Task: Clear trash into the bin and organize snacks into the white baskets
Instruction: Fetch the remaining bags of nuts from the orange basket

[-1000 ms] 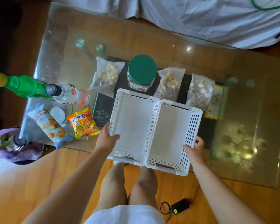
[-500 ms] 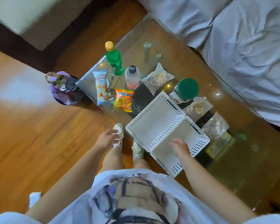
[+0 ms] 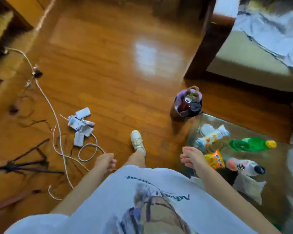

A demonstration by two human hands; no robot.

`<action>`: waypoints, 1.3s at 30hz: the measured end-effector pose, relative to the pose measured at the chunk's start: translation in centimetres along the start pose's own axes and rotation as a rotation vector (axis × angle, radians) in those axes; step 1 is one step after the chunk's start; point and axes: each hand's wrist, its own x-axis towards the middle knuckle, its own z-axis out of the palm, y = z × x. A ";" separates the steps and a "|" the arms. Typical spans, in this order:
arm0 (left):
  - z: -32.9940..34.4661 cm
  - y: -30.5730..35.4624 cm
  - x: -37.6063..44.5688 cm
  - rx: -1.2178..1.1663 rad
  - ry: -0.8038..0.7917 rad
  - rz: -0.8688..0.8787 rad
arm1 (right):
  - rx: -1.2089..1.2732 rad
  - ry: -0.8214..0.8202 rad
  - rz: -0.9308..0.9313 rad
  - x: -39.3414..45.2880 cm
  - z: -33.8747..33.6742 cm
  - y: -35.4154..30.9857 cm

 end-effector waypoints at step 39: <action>-20.8 45.7 23.0 -0.585 0.126 -0.189 | -0.586 -0.188 -0.105 19.8 37.9 -60.3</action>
